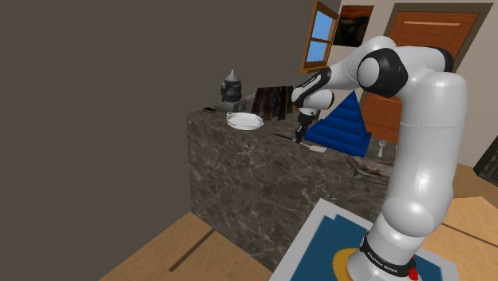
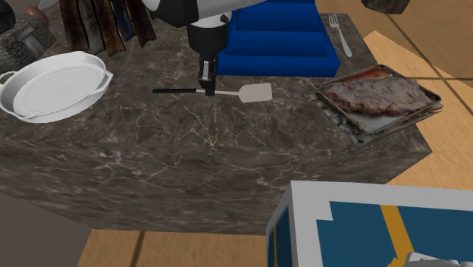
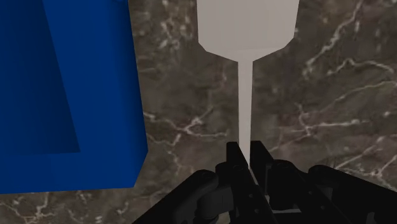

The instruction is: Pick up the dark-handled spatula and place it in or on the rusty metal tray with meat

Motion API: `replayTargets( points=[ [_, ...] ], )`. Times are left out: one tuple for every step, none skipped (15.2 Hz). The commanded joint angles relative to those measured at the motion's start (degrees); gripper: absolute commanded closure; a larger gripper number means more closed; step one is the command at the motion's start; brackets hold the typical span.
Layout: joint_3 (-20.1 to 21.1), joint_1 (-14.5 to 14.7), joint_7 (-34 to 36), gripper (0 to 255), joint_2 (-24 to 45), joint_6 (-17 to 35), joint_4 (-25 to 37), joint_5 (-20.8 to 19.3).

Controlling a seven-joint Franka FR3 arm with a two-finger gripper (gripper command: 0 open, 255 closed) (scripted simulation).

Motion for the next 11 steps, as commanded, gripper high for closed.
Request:
replayTargets(
  points=[
    [0.00, 0.00, 0.00, 255, 0.00, 0.00, 0.00, 0.00],
    [-0.13, 0.10, 0.25, 255, -0.45, -0.62, 0.24, -0.34],
    [-0.26, 0.19, 0.49, 255, -0.88, -1.26, 0.51, -0.67],
    [-0.38, 0.28, 0.73, 255, -1.31, -1.90, 0.78, -1.00],
    [-0.49, 0.37, 0.96, 255, -1.73, -2.54, 1.07, -1.32],
    [-0.59, 0.45, 1.19, 255, -2.14, -3.19, 1.37, -1.63],
    [-0.69, 0.53, 1.41, 255, -2.54, -3.84, 1.68, -1.94],
    [-0.78, 0.60, 1.63, 255, -2.93, -4.50, 2.01, -2.23],
    [-0.87, 0.66, 1.84, 255, -3.31, -5.16, 2.34, -2.52],
    [-0.95, 0.73, 2.05, 255, -3.68, -5.82, 2.70, -2.80],
    [-1.02, 0.79, 2.25, 255, -4.04, -6.49, 3.06, -3.06]
  ],
)
